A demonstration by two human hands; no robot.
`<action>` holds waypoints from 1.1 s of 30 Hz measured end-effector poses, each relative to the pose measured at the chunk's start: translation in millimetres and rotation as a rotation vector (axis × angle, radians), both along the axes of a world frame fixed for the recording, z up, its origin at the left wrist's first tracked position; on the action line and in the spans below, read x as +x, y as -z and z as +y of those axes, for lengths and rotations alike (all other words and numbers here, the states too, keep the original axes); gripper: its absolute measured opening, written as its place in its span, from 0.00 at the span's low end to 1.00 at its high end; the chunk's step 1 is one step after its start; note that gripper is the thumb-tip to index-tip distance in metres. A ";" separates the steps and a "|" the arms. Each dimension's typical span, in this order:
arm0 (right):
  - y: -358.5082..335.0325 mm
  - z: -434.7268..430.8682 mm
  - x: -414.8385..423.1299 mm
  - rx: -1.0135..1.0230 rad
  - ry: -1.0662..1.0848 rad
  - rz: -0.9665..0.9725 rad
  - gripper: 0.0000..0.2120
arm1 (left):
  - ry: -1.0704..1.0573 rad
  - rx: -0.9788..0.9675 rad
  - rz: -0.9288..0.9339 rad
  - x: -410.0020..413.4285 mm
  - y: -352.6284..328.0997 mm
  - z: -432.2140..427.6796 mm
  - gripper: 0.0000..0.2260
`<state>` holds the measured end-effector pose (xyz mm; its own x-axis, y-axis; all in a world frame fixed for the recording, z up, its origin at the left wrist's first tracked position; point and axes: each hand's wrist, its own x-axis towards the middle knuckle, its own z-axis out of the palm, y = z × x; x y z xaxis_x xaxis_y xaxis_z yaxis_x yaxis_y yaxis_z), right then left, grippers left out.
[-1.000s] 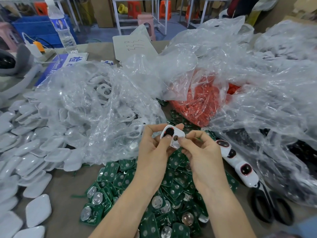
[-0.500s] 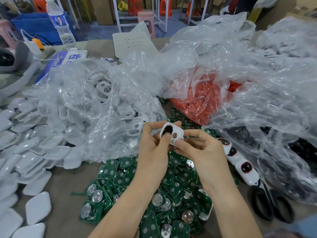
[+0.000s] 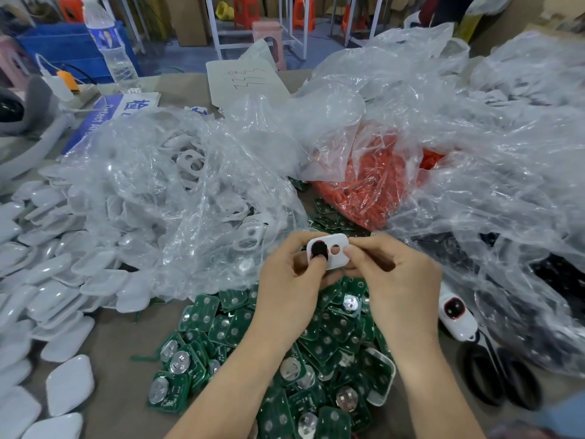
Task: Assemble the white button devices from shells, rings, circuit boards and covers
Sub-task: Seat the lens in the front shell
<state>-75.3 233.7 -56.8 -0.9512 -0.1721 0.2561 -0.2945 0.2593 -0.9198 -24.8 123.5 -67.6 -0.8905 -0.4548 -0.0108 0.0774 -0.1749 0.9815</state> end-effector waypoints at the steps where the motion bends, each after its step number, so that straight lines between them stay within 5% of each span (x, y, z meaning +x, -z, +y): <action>1: 0.8 -0.8 1.3 0.011 0.028 0.037 0.04 | -0.002 0.027 -0.005 -0.2 0.3 0.5 0.10; 5: 1.1 -2.2 3.9 0.057 0.094 0.181 0.05 | -0.009 0.107 -0.020 -0.2 0.5 0.9 0.08; 16: -8.1 -1.0 -4.0 0.200 -0.058 0.065 0.05 | 0.024 0.088 -0.005 0.9 2.0 2.1 0.07; 25: -13.4 8.1 -17.9 0.036 -0.188 -0.214 0.15 | 0.106 0.057 -0.017 2.1 -3.0 -1.9 0.08; 33: -13.4 10.6 -24.1 0.088 -0.306 -0.234 0.15 | 0.169 0.111 -0.034 3.9 -6.5 -2.5 0.07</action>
<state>-99.4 244.3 -43.4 -0.8833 -0.4687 0.0101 -0.1558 0.2731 -0.9493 -20.9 121.0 -61.0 -0.9522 -0.2935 -0.0842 0.0046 -0.2895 0.9572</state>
